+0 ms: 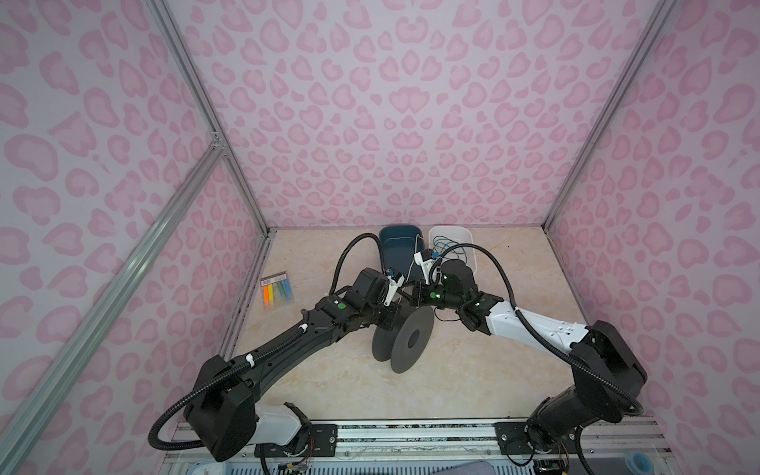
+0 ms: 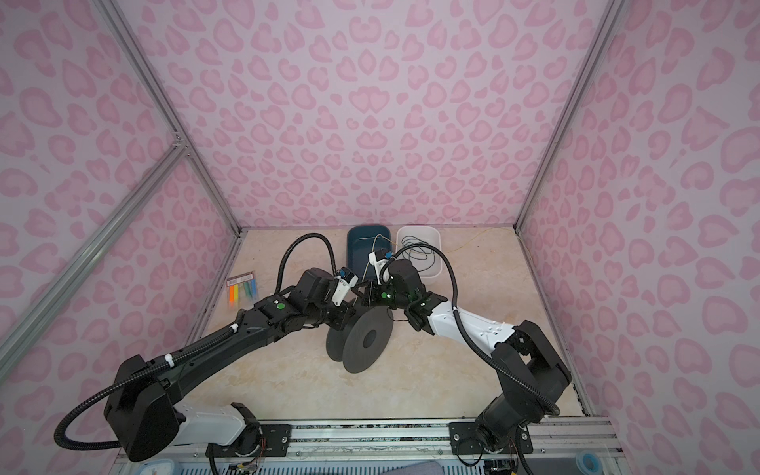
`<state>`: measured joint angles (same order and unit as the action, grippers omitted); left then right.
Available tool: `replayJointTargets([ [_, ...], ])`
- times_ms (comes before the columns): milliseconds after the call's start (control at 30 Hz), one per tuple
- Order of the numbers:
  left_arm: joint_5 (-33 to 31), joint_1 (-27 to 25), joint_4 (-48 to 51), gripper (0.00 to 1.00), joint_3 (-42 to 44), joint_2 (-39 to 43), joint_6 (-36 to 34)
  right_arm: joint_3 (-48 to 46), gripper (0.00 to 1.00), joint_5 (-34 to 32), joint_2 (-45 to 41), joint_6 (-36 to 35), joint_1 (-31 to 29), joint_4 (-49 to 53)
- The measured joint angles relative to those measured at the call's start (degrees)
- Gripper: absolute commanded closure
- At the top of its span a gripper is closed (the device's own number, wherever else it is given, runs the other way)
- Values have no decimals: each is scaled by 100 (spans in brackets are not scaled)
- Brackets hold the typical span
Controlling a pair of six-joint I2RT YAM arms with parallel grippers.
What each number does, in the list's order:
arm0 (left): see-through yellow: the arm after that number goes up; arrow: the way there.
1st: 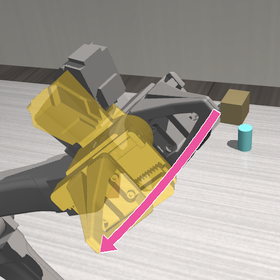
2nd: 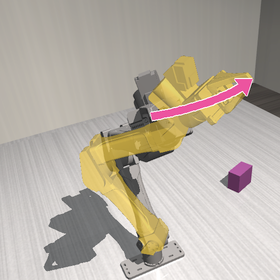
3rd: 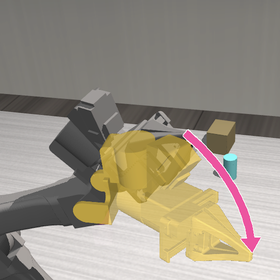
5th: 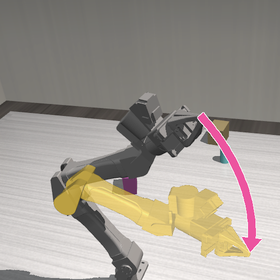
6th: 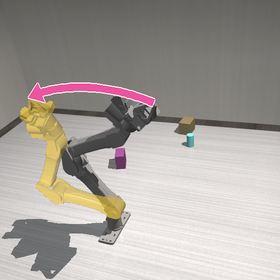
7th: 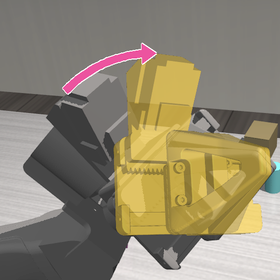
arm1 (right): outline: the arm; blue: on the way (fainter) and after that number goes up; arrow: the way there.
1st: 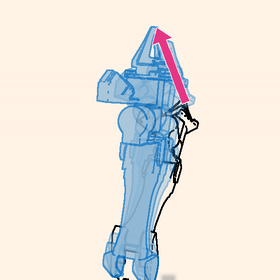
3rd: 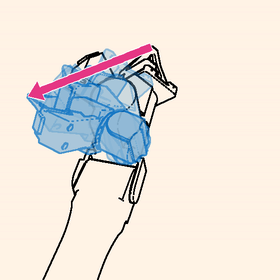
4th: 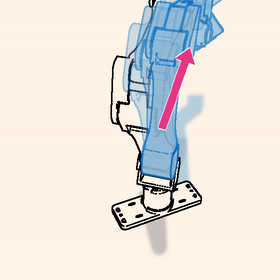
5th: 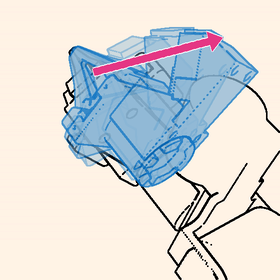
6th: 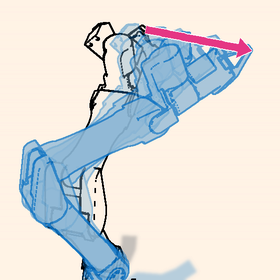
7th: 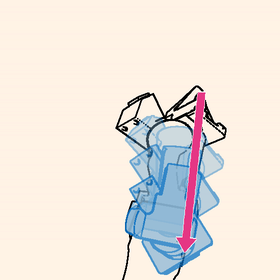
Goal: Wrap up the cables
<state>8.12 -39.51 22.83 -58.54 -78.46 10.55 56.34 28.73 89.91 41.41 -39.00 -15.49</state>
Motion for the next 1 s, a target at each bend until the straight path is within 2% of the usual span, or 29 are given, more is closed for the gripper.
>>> replayJointTargets([
  [300,-98,-11,57,96,0,114,7,-33,100,11,-35,59,-11,-94],
  [400,-155,-15,92,96,0,205,20,-46,89,15,-85,63,-11,-129],
  [500,-284,-13,160,96,0,328,42,-63,73,15,-214,94,-9,-127],
  [600,-490,-2,166,96,-4,424,59,-66,62,2,-402,92,22,-50],
  [833,-551,2,293,96,-22,564,55,-186,53,-184,-1056,33,243,251],
  [1000,-557,2,350,96,-46,590,37,-446,52,-337,-1611,-92,776,675],
])
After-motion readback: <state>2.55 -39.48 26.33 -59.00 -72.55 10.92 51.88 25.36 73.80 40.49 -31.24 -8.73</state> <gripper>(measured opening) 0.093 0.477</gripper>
